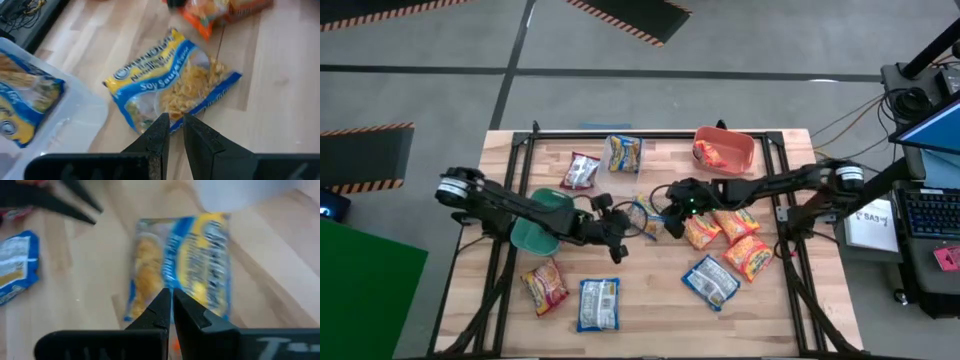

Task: Sort Maruchan noodles
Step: Put the blue noodle pack into the transparent bin

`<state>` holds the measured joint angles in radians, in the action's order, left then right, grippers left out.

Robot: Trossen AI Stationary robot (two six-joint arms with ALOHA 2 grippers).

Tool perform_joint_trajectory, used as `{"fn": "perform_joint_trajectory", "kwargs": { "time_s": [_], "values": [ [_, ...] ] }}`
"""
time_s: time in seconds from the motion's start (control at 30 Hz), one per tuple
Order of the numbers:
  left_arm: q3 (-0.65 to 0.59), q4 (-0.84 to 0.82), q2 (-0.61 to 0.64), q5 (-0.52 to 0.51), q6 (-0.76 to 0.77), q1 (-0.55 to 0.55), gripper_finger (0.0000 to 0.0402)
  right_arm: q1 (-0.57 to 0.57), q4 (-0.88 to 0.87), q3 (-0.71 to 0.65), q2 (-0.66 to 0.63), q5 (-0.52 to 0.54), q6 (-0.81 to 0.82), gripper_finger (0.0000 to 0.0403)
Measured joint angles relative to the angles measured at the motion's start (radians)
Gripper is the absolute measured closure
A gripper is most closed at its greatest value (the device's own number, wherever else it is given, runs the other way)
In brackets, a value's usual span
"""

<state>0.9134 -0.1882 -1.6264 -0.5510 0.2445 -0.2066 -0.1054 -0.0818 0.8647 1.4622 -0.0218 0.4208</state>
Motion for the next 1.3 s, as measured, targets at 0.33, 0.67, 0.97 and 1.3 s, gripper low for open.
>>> {"fn": "perform_joint_trajectory", "kwargs": {
  "time_s": [0.33,0.67,0.97,1.3],
  "values": [
    [0.000,0.065,-0.116,-0.042,-0.005,0.033,0.0365,-0.033,-0.092,-0.001,-0.047,0.020,0.057,0.0298],
    [0.000,0.080,-0.167,-0.042,0.002,0.072,0.0365,-0.045,0.002,-0.002,0.074,0.022,0.131,0.0160],
    [0.000,0.072,-0.204,-0.042,0.044,0.088,0.0365,-0.107,0.012,-0.002,0.111,-0.011,0.143,0.0099],
    [0.002,0.053,-0.230,-0.048,0.092,0.087,0.0365,-0.120,0.056,-0.003,0.132,-0.085,0.148,0.0086]
  ]
}}
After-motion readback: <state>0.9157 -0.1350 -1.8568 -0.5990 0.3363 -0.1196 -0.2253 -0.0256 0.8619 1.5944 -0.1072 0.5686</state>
